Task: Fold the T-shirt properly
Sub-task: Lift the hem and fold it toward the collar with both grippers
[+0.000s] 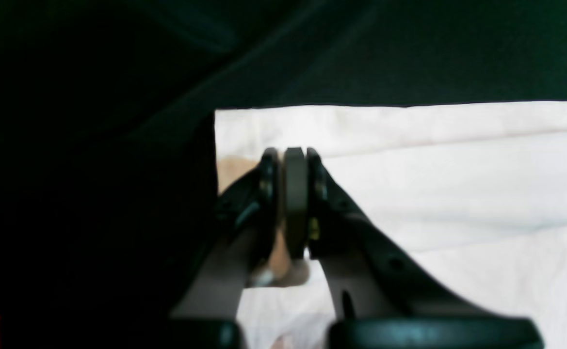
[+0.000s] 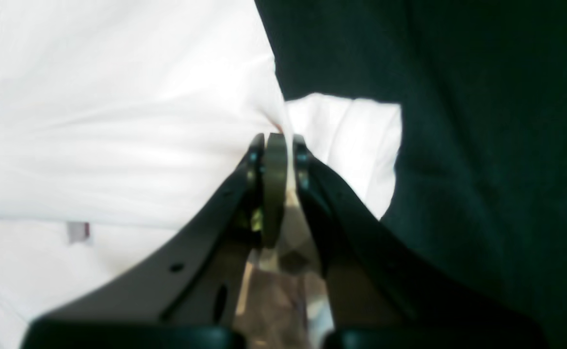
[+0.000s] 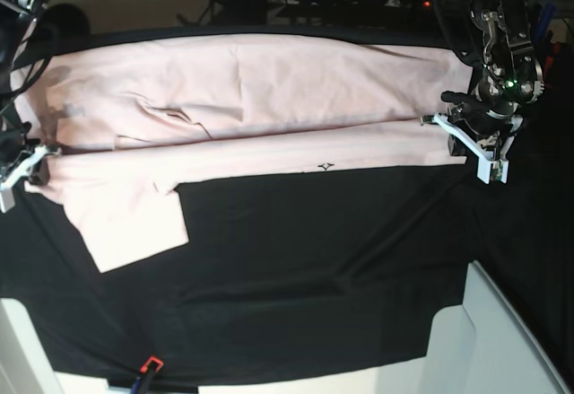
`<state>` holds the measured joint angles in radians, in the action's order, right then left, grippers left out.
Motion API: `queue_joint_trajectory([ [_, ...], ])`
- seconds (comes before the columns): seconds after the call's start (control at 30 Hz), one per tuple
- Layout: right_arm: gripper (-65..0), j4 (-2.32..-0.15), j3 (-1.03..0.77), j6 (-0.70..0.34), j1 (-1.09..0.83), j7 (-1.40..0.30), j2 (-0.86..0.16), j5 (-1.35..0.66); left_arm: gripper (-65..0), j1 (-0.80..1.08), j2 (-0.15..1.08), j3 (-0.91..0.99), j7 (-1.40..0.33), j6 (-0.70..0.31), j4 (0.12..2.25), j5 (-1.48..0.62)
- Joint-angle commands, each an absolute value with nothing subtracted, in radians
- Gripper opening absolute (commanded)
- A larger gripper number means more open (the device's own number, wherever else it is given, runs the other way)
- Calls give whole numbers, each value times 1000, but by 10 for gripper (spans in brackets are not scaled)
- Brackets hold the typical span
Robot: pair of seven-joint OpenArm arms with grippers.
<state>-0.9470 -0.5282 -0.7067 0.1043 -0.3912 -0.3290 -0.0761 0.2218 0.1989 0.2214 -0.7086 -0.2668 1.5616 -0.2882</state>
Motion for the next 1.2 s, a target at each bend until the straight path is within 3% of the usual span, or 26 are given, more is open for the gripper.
queue_joint_trajectory([
  [0.0, -650, -966, -536, -698, 120, -375, -354, -87, -650, 214, 213, 226, -687, -263, 1580, -288],
  [0.87, -646, -961, -536, -698, 50, -397, -318, -88, -650, 217, 245, 194, -688, -263, 1521, -283],
  [0.93, -606, -961, -536, -698, 50, -423, -317, -90, -650, 217, 260, 157, -688, -263, 1523, -237],
  [1.0, -528, -964, -536, -698, 50, -453, -317, -90, -605, 217, 257, 150, -688, -263, 1526, -186],
  [1.17, -267, -966, -599, -698, 50, -472, -314, -93, -349, 206, 249, 185, -768, -263, 1529, -162],
])
